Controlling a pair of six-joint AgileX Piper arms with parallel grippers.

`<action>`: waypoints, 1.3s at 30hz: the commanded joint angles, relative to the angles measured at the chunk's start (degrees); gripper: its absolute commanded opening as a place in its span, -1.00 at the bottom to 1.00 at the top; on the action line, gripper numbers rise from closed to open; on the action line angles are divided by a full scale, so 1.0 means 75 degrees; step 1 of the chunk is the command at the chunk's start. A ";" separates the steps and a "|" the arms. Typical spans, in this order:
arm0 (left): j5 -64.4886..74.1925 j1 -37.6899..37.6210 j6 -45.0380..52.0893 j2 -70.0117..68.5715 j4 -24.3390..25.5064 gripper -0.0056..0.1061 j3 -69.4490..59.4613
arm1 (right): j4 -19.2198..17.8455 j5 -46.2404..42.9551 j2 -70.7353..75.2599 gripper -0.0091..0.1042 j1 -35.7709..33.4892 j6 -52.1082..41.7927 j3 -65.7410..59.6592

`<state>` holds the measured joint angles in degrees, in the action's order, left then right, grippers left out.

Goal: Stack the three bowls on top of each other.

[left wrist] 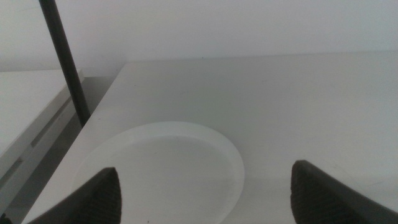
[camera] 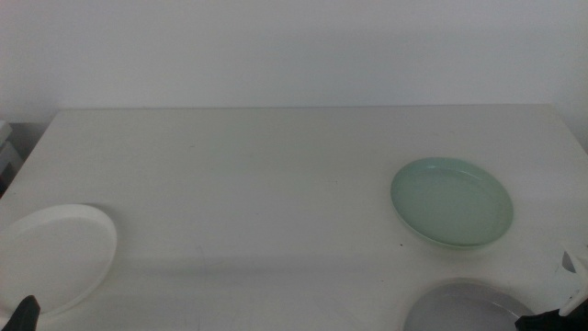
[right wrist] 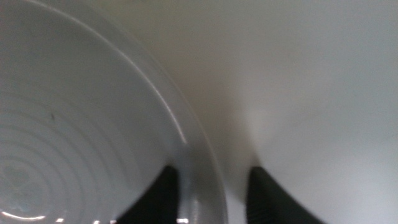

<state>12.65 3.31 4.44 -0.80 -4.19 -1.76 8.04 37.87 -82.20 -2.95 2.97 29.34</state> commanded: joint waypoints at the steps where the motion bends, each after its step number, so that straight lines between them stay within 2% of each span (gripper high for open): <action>1: -0.0548 -0.0001 -0.0040 -0.0101 -0.0019 0.98 0.0033 | 0.0100 -0.0021 0.0125 -0.59 0.0054 0.0050 0.0104; 3: -0.0548 -0.0001 -0.0040 -0.0101 -0.0019 0.98 0.0033 | 0.0174 0.0019 0.0140 -0.86 0.0054 0.0050 0.0120; 6: -0.0548 -0.0001 -0.0040 -0.0101 -0.0019 0.98 0.0033 | 0.0324 0.0195 0.0313 -0.86 0.0054 0.0190 0.0152; 10: -0.0548 -0.0001 -0.0040 -0.0101 -0.0019 0.98 0.0033 | 0.0348 0.0987 0.0834 -0.85 -0.0098 0.0607 0.0501; 14: -0.0548 -0.0001 -0.0040 -0.0101 -0.0019 0.98 0.0033 | 0.0330 0.1571 0.1439 -0.82 -0.0529 0.1188 0.1226; 19: -0.0548 -0.0001 -0.0040 -0.0101 -0.0019 0.98 0.0033 | 0.0247 0.1689 0.1372 -0.82 -0.1246 0.1708 0.2294; 27: -0.0548 -0.0001 -0.0040 -0.0101 -0.0019 0.98 0.0033 | 0.0255 0.1532 -0.0337 -0.82 -0.2293 0.1934 0.4338; 36: -0.0548 -0.0001 -0.0040 -0.0101 -0.0019 0.98 0.0033 | 0.0481 0.1350 -0.2551 -0.82 -0.2570 0.1927 0.6250; 39: -0.0548 -0.0001 -0.0040 -0.0101 -0.0019 0.98 0.0033 | 0.0729 0.1341 -0.3066 -0.82 -0.2698 0.1882 0.6659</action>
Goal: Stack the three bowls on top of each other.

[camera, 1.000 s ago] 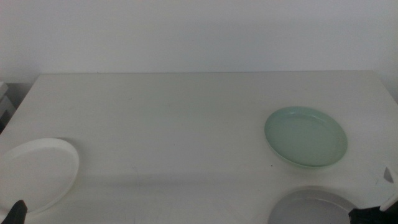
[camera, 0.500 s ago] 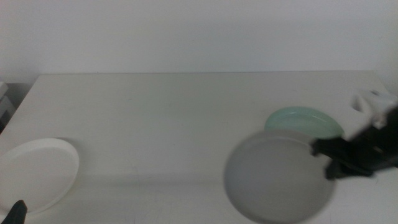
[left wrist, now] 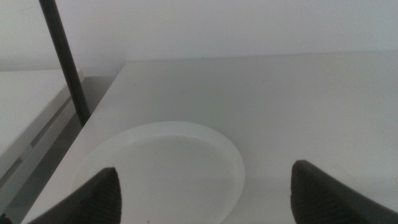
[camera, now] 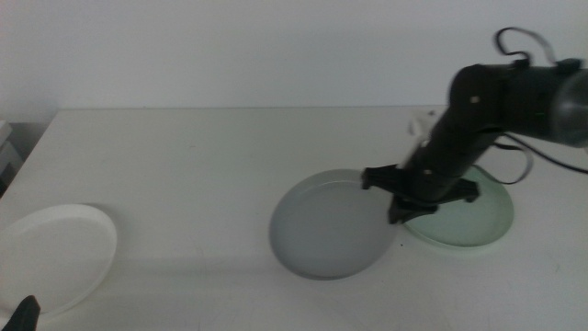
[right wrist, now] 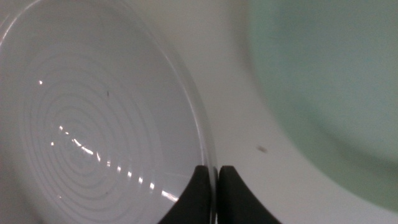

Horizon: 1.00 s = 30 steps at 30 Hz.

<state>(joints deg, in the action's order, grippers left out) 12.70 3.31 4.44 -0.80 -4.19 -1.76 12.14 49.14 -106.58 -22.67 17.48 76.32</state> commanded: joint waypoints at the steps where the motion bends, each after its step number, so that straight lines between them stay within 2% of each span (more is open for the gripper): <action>1: -0.0555 -0.0001 -0.0040 -0.0101 -0.0019 0.98 0.0033 | 0.0239 -0.0161 0.0031 -0.82 -0.0107 -0.0093 0.0502; 12: -0.0555 -0.0001 -0.0040 -0.0101 -0.0019 0.98 0.0033 | 0.0154 -0.0334 -0.0734 -0.78 -0.0210 -0.0184 0.0635; 14: -0.0555 -0.0001 -0.0040 -0.0101 -0.0019 0.98 0.0033 | 0.0066 -0.0334 -0.0734 -0.70 -0.0210 -0.0184 0.0635; 17: -0.0555 -0.0001 -0.0040 -0.0101 -0.0019 0.98 0.0033 | 0.0050 -0.0301 -0.0734 -0.48 -0.0210 -0.0184 0.0635; 22: -0.0555 -0.0001 -0.0040 -0.0101 -0.0019 0.98 0.0033 | 0.0089 -0.0147 -0.0489 0.04 -0.0203 -0.0184 0.0635; 25: -0.0555 -0.0001 -0.0040 -0.0101 -0.0019 0.98 0.0033 | -0.0047 -0.0076 0.0130 0.22 -0.0194 -0.0184 0.0635; 30: -0.0555 -0.0001 -0.0040 -0.0101 -0.0019 0.98 0.0033 | -0.0344 -0.0008 0.1420 0.27 0.0094 -0.0207 0.0674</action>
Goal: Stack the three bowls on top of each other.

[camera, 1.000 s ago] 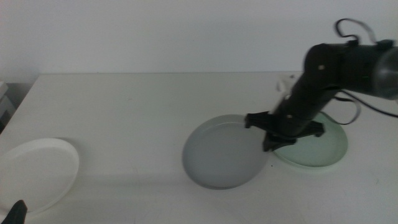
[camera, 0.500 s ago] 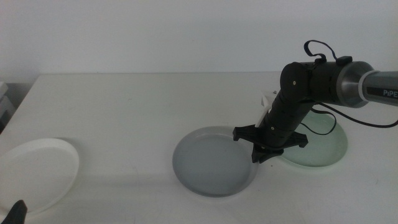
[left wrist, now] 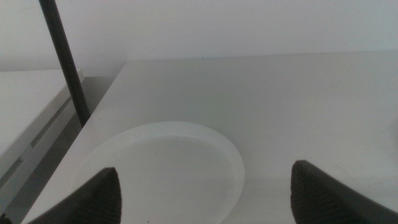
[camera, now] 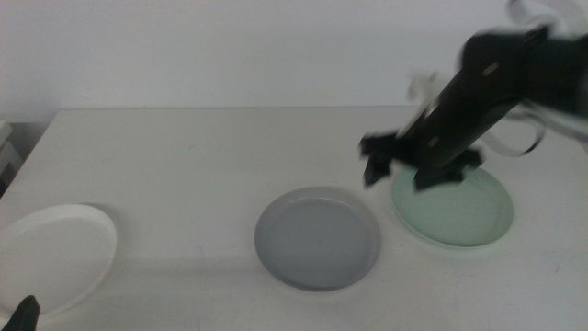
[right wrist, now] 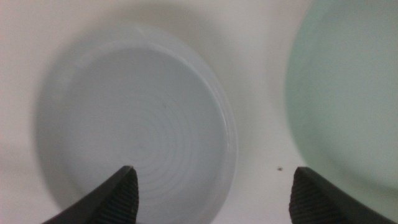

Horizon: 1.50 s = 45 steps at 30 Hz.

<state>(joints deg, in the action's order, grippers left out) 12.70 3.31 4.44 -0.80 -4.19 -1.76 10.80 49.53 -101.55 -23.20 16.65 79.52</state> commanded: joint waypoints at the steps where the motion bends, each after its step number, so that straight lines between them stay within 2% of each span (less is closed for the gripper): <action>1: -0.0555 -0.0001 -0.0040 -0.0101 -0.0019 0.98 0.0033 | -0.0211 0.0049 0.0990 0.27 0.0287 -0.0096 0.0289; 9: -0.0555 -0.0001 -0.0040 -0.0101 -0.0019 0.98 0.0033 | -0.0944 0.1123 0.1716 0.26 0.1847 -0.0434 0.1150; 16: -0.0555 -0.0001 -0.0040 -0.0101 -0.0019 0.98 0.0033 | -0.0879 0.1327 0.1410 0.25 0.3523 -0.1348 0.1454; 22: -0.0555 -0.0001 -0.0040 -0.0101 -0.0019 0.98 0.0033 | -0.0390 0.1248 0.0554 0.25 0.4287 -0.1978 0.1454; 26: -0.0555 -0.0001 -0.0040 -0.0101 -0.0019 0.98 0.0033 | -0.0286 0.0986 -0.0141 0.25 0.4259 -0.2324 0.1454; 33: -0.0555 -0.0001 -0.0040 -0.0101 -0.0019 0.98 0.0033 | 0.0327 0.0602 -0.1302 0.24 0.4259 -0.2658 0.1454; 37: -0.0555 -0.0001 -0.0040 -0.0101 -0.0019 0.98 0.0033 | 0.0541 0.0548 -0.1794 0.18 0.4259 -0.2808 0.1454; 45: -0.0555 -0.0001 -0.0040 -0.0101 -0.0019 0.98 0.0033 | 0.1315 0.0572 -0.2332 -0.04 0.4259 -0.3459 0.1454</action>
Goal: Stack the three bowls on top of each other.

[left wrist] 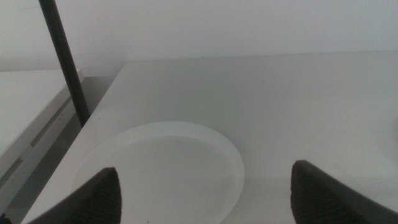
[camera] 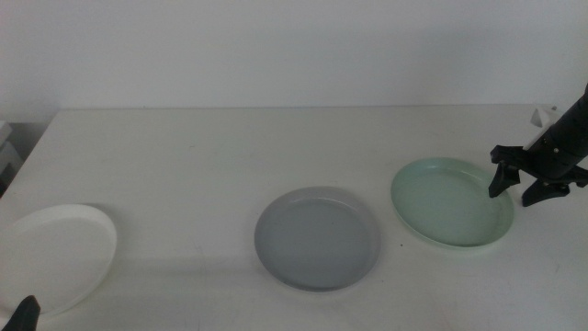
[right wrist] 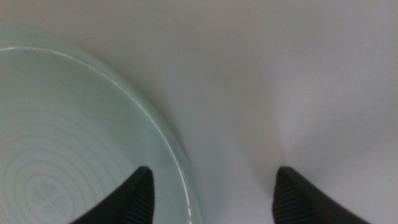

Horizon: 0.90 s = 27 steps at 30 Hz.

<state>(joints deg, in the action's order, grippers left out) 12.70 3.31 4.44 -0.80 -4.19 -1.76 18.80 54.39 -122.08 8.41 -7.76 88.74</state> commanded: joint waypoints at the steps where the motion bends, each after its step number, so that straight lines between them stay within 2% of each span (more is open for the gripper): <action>1: -0.0555 -0.0001 -0.0040 -0.0101 -0.0019 0.98 0.0033 | 0.0277 -0.0066 0.0366 -0.09 0.0045 -0.0255 0.0224; 4: -0.0555 -0.0001 -0.0040 -0.0101 -0.0019 0.98 0.0033 | 0.0261 -0.0053 0.0310 -0.33 0.0025 -0.0356 0.0217; 8: -0.0555 -0.0001 -0.0040 -0.0101 -0.0019 0.98 0.0033 | 0.0278 0.0007 0.0366 -0.86 -0.0020 -0.0835 0.0269; 16: -0.0555 -0.0001 -0.0040 -0.0101 -0.0019 0.98 0.0033 | 0.0263 0.0179 0.1613 -0.86 -0.0004 -0.0720 0.0210; 18: -0.0555 -0.0001 -0.0040 -0.0101 -0.0019 0.98 0.0033 | 0.0458 0.0069 0.2041 -0.86 -0.0018 -0.0727 -0.0131; 23: -0.0555 -0.0001 -0.0040 -0.0101 -0.0019 0.98 0.0033 | 0.1457 -0.0483 0.3345 -0.86 -0.0339 -0.1014 -0.1471; 27: -0.0555 -0.0001 -0.0040 -0.0101 -0.0019 0.98 0.0033 | 0.1723 -0.0583 0.3716 -0.86 -0.1092 -0.0866 -0.1849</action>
<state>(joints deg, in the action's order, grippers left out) 12.70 3.31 4.44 -0.80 -4.19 -1.76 29.01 51.87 -97.61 1.82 -14.04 74.28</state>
